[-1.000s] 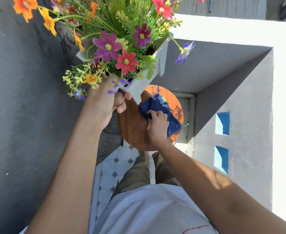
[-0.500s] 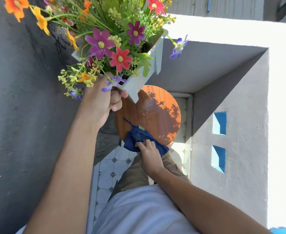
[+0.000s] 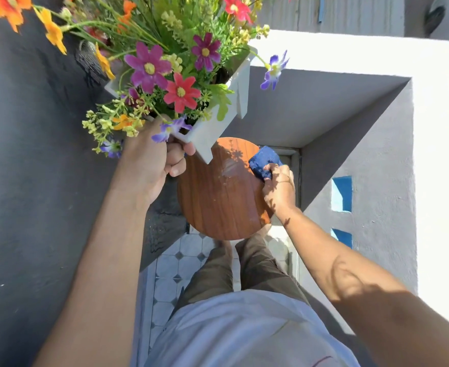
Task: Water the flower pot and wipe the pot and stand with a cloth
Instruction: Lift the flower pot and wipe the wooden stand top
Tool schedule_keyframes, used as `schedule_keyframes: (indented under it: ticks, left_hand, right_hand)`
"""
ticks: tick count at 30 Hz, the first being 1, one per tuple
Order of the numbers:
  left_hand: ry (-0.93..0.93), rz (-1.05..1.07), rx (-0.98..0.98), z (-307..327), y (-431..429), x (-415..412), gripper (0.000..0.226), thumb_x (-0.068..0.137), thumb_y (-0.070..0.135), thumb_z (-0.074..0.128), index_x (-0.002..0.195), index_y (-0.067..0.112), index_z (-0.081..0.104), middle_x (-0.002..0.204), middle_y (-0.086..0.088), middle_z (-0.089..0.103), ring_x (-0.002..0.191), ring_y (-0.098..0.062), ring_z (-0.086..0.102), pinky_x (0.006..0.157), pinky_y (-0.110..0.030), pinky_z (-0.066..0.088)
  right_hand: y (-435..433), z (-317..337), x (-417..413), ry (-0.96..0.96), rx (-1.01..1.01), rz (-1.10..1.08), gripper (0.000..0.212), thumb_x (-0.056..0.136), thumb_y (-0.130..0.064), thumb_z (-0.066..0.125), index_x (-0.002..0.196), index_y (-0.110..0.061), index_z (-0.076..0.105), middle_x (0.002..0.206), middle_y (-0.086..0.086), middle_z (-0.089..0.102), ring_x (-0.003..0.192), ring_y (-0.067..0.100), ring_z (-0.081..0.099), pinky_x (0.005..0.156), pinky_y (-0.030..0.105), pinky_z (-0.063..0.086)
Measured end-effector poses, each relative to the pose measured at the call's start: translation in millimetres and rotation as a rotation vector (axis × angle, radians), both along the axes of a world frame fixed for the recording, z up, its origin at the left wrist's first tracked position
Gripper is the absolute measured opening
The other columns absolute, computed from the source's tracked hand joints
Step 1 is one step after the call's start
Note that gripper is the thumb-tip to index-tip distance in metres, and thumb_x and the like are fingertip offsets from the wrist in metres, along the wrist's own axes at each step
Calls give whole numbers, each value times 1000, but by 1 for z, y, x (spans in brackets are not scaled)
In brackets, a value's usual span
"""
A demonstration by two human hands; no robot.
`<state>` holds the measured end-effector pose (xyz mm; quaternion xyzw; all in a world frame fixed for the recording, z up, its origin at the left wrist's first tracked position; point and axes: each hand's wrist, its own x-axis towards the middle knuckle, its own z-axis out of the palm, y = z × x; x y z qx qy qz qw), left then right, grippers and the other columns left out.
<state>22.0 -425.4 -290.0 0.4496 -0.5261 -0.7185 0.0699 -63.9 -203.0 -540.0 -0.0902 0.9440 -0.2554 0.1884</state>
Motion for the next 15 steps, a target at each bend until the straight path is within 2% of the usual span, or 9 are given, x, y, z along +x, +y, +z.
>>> schedule_keyframes:
  ticks: [2, 5, 7, 10, 15]
  left_hand:
    - [10, 8, 9, 1, 0, -1, 35, 97, 2, 28, 67, 9, 44, 47, -7, 54, 34, -9, 22, 34, -16, 24]
    - [20, -10, 23, 1, -2, -4, 32, 97, 1, 28, 69, 10, 43, 47, -6, 56, 31, -8, 21, 34, -15, 24]
    - [20, -19, 19, 3, -4, -6, 32, 96, 1, 28, 69, 9, 43, 53, -11, 53, 31, -8, 21, 34, -15, 24]
    - [11, -21, -2, 4, -8, -7, 33, 96, 2, 30, 66, 9, 44, 62, -16, 46, 31, -8, 20, 34, -17, 24]
    - [9, -25, -8, 1, -8, -10, 34, 94, -1, 29, 65, 8, 44, 63, -16, 45, 31, -7, 22, 34, -16, 24]
  right_hand:
    - [-4, 2, 7, 32, -10, 44, 35, 89, -10, 49, 121, -13, 62, 113, 8, 58, 113, 35, 52, 91, 45, 49]
    - [1, -3, 27, -27, -5, 59, 39, 85, -7, 55, 121, -16, 62, 116, 11, 58, 116, 33, 50, 91, 46, 48]
    - [6, -3, 45, -37, 22, 125, 38, 83, -8, 56, 118, -18, 63, 115, 10, 59, 114, 33, 51, 90, 45, 48]
    - [8, -5, 78, -85, 0, 260, 35, 84, -10, 57, 118, -17, 65, 111, 9, 60, 107, 31, 54, 88, 45, 48]
    - [1, -4, 130, -148, -24, 615, 34, 89, -13, 55, 121, -21, 64, 106, 3, 57, 97, 29, 52, 73, 44, 47]
